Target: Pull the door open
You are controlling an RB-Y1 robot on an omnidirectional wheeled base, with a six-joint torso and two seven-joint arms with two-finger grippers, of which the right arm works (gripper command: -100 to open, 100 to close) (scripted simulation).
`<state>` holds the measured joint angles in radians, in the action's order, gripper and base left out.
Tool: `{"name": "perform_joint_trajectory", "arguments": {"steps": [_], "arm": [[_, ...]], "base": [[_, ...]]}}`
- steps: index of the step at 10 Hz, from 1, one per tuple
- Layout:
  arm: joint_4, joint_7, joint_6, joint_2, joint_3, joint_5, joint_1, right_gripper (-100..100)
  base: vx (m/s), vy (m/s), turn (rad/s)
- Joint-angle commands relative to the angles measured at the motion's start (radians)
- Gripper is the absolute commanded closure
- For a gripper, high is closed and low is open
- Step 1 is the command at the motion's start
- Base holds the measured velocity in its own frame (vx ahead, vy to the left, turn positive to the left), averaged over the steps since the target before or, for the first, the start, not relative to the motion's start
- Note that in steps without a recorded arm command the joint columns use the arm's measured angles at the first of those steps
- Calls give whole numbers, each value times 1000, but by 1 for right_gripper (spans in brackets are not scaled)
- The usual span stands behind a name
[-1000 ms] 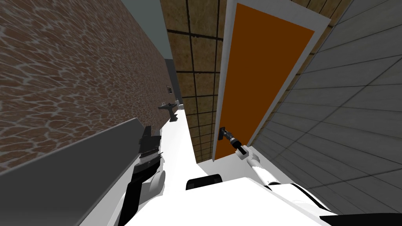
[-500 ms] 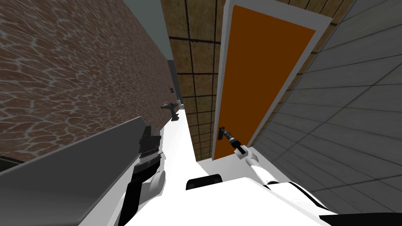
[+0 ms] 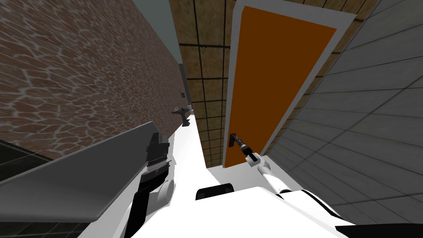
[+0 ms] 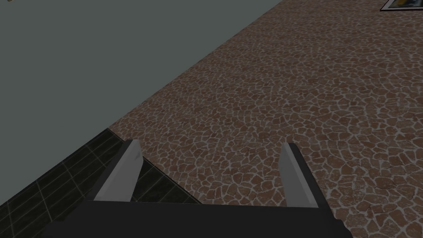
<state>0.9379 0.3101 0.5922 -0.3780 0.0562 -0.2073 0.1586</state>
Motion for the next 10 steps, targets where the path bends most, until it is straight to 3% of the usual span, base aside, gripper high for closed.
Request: {"name": "perform_joint_trajectory", "arguments": {"steps": [1,2,3,5,8,9,10], "arm": [[3,-49,-3,0,-7,36,3,100],[2,-75,-7,1,-15,69,7,100],[2,-90,-7,1,-15,69,7,100],[1,-154,-14,4,-33,135,14,100],[0,-214,-17,6,-42,171,18,100],[0,-253,-21,7,-51,207,22,100],[0,-256,-21,7,-51,207,22,100]], "base": [[-47,-45,54],[-62,-64,122],[-60,-58,65],[-76,-59,90],[-69,-46,56],[-58,-45,69],[-48,-40,48]]}}
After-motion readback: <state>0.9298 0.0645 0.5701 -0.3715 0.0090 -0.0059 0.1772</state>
